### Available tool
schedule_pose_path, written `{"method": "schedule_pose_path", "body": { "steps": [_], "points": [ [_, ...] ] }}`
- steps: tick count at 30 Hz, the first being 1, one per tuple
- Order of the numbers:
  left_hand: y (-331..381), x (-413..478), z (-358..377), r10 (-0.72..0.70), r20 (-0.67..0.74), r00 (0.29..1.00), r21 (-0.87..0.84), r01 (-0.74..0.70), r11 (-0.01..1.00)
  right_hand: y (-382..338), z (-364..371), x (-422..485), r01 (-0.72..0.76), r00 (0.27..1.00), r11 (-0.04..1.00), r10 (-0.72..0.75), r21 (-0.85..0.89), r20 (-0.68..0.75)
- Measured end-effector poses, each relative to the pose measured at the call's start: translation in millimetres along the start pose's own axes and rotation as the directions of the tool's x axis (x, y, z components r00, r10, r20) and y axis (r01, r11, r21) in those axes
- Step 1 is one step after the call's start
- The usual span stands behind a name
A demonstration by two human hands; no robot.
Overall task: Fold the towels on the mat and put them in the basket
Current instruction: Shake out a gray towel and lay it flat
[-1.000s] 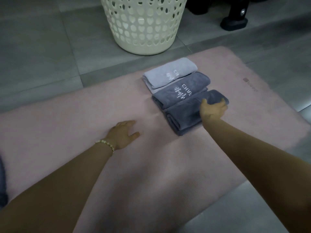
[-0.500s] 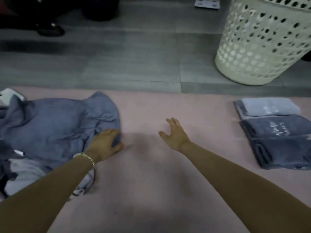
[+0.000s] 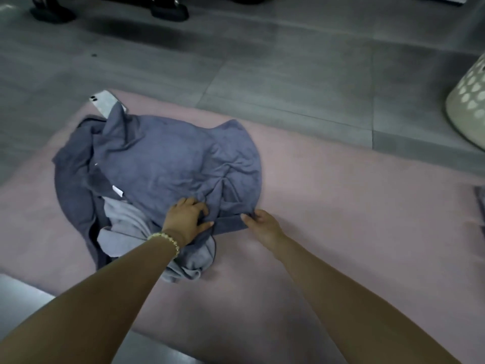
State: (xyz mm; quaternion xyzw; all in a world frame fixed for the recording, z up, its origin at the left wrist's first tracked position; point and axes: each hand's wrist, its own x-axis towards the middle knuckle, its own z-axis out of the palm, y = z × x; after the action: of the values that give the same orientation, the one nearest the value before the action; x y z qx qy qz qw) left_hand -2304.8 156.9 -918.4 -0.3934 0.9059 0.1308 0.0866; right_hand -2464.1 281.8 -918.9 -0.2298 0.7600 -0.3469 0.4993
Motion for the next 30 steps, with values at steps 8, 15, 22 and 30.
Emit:
{"method": "schedule_pose_path", "body": {
  "steps": [8,15,22,30],
  "points": [
    [-3.9,-1.1,13.7,-0.002,-0.003,1.0,0.09,0.003,0.996,-5.1,0.2,12.2,0.145,0.987,0.989,-0.142,0.032,-0.072],
    [18.3,9.7,-38.8,-0.004,-0.279,0.96,-0.656,-0.188,0.731,-26.0,-56.8,-11.6,0.15,0.985,0.857,-0.086,0.492,-0.151],
    [110.6,23.8,-154.3,-0.103,-0.41,0.906,-0.83,-0.324,0.453,-110.5,-165.7,-82.7,0.329,0.906,0.743,-0.075,0.583,-0.417],
    [213.7,-23.2,-310.5,0.199,-0.433,0.879,-0.736,-0.473,0.485,-216.6,-261.3,-254.8,0.525,0.796,0.834,-0.409,0.172,-0.447]
  ]
}}
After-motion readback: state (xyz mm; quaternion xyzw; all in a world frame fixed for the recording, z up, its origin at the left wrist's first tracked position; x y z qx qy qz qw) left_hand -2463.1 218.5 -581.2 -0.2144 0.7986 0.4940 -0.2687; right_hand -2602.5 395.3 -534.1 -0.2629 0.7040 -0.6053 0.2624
